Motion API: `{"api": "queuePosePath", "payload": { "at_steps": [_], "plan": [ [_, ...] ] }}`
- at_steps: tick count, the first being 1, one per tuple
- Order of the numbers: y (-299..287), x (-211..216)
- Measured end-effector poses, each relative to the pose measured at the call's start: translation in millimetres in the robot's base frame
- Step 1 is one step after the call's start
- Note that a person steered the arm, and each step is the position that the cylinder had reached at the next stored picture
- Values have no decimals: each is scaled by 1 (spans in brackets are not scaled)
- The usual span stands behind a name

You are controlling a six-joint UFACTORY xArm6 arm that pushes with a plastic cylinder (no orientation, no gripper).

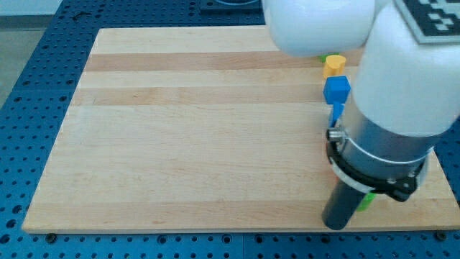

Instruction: Move your arm to separate the red star and green circle

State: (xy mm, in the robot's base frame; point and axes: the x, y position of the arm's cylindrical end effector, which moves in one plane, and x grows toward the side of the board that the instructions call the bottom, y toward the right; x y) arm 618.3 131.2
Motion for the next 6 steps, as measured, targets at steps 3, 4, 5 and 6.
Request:
{"api": "queuePosePath", "payload": {
  "at_steps": [3,4,5,6],
  "plan": [
    [95,-23],
    [73,-60],
    [33,-61],
    [0,-65]
  ]
}}
